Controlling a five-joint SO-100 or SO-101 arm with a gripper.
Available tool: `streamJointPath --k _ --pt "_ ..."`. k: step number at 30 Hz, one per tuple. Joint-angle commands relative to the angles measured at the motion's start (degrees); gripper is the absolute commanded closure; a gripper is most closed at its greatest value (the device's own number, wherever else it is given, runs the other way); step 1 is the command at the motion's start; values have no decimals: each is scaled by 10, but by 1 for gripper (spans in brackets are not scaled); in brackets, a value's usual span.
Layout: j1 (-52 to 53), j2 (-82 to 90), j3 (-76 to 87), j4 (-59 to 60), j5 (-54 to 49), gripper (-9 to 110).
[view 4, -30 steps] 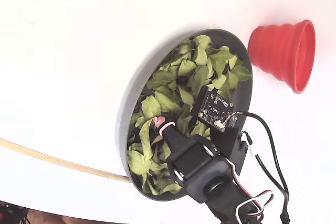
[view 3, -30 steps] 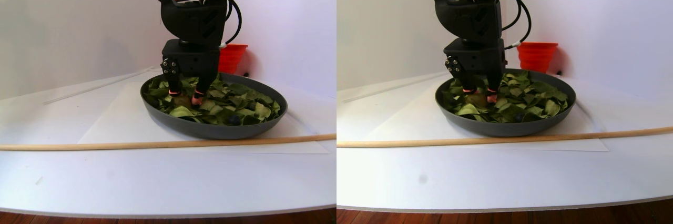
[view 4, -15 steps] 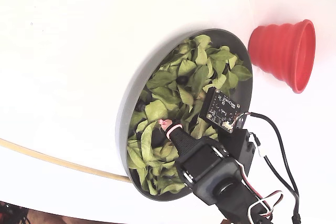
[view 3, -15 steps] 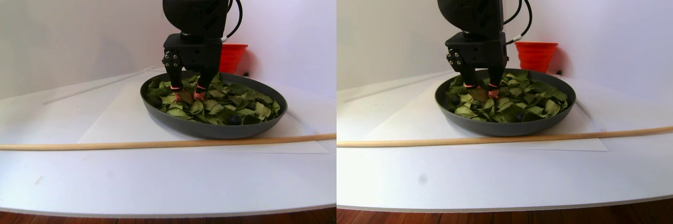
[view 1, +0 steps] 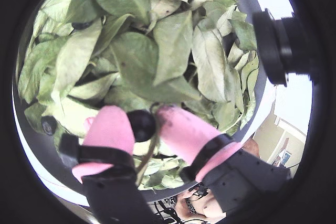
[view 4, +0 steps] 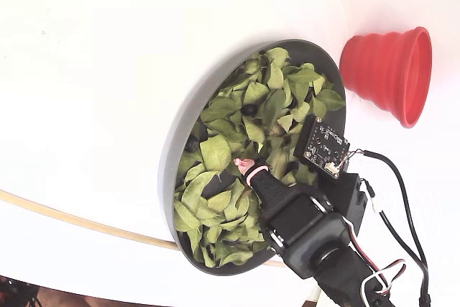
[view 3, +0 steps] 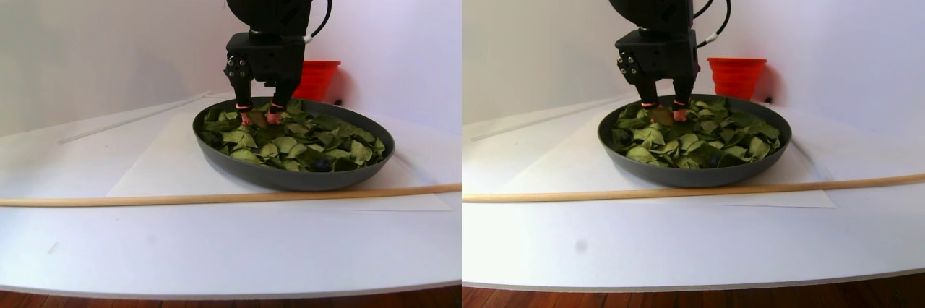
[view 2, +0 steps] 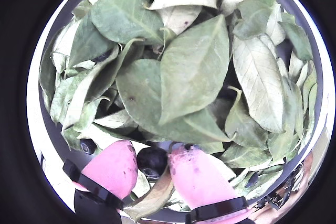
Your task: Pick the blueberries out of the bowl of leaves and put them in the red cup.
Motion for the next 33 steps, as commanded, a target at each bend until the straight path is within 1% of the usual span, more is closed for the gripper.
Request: streamJointPath --k 1,26,33 --pt "6 73 -15 6 4 90" --pt "18 171 -25 129 -11 91" --pt "29 187 -32 147 -25 91"
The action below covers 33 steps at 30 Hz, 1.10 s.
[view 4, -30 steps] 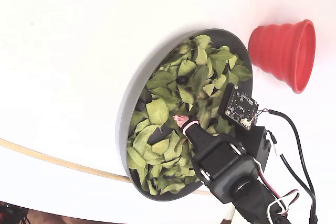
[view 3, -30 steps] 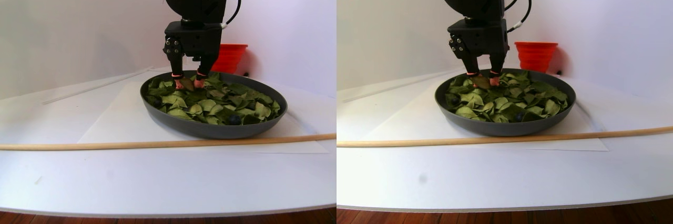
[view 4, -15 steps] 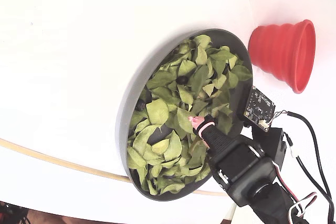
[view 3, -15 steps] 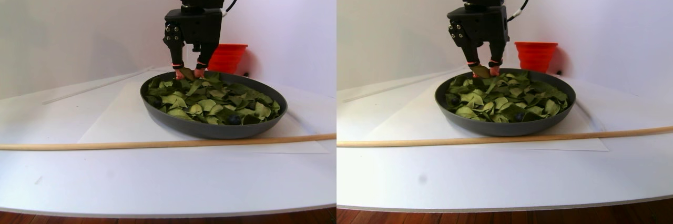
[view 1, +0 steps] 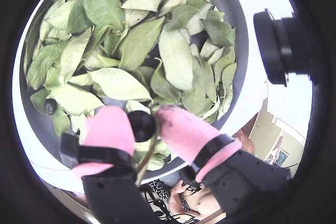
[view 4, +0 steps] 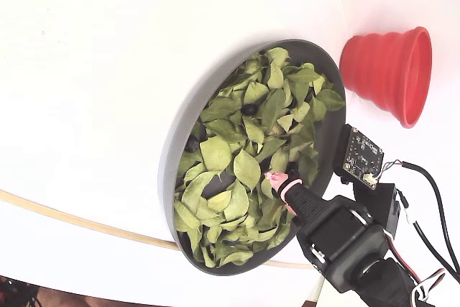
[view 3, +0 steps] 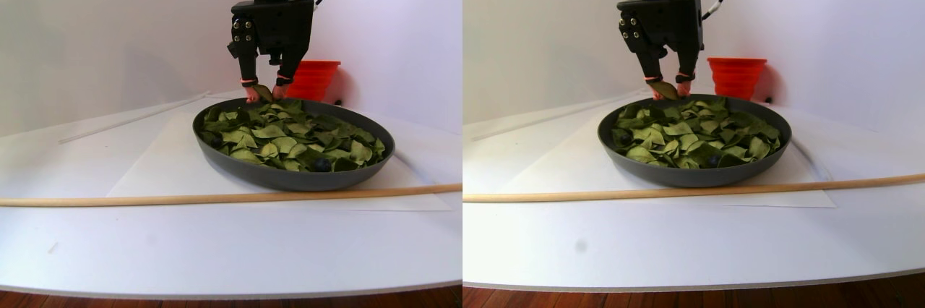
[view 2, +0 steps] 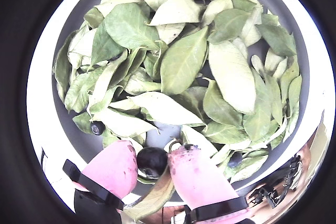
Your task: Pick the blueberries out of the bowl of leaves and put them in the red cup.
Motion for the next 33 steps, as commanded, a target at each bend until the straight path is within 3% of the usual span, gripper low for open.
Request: streamJointPath --k 1,33 --pt "14 68 -33 4 -5 91" --pt "70 91 -101 0 -35 91"
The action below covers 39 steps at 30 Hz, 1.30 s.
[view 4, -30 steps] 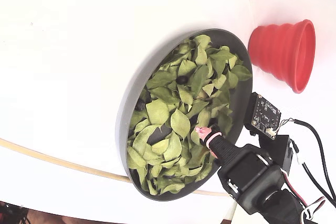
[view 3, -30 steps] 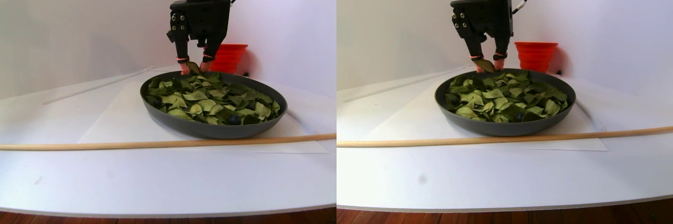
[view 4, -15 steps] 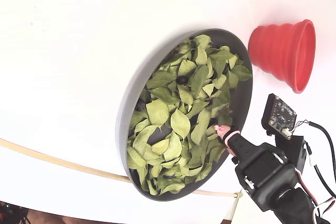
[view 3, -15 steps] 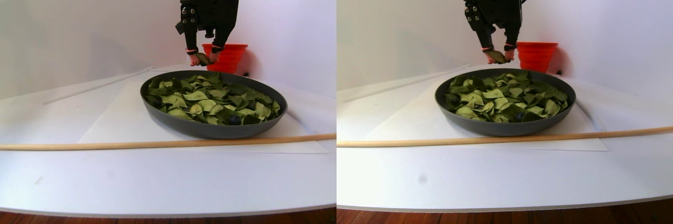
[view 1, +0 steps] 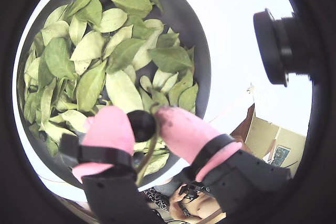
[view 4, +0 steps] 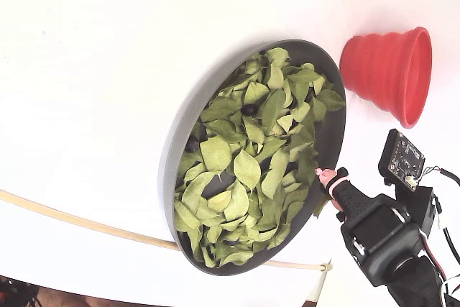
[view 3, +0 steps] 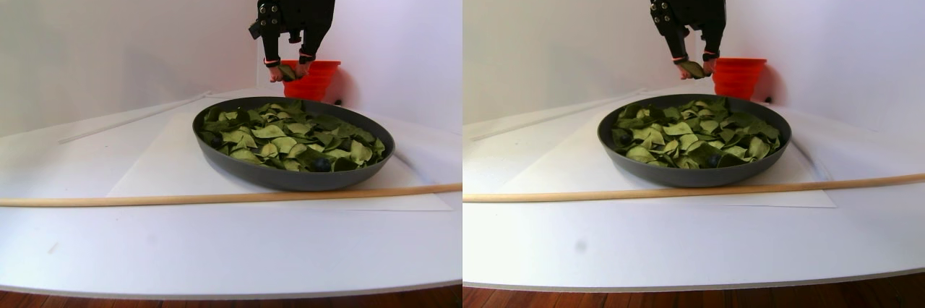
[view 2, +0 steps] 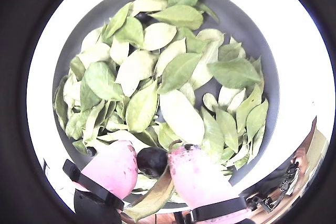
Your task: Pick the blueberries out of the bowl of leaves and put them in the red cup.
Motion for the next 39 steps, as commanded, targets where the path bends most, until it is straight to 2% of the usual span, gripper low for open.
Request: streamJointPath --k 1,39 --pt "21 70 -47 -4 -4 91" --pt "69 10 -212 -33 -3 91"
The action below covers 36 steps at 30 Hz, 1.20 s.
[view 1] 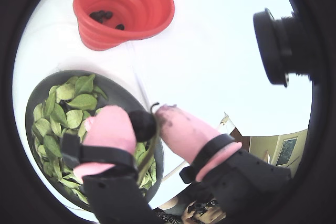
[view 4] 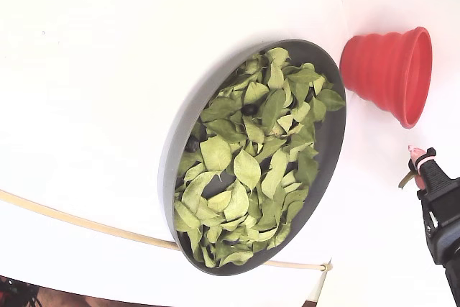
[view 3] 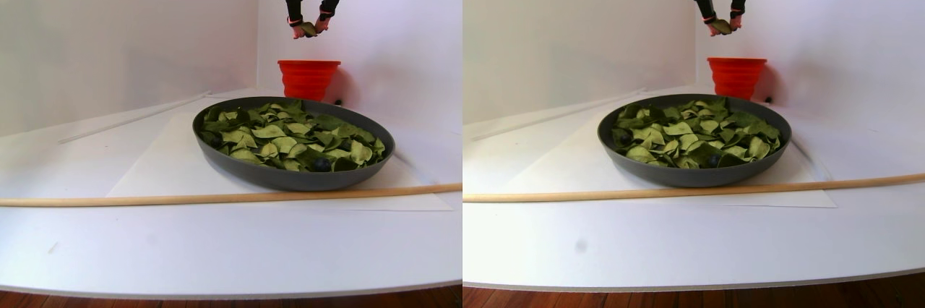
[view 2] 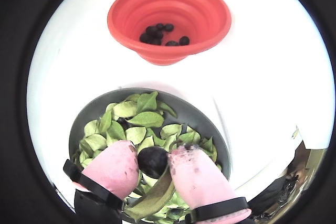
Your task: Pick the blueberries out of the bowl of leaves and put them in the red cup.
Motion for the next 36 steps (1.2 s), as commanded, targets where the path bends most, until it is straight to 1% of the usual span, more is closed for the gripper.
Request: streamJointPath --k 1,15,36 --pt "19 6 -63 -11 -2 91" --pt "28 -62 -116 -51 -11 91" --pt "47 -192 -268 -54 -8 91"
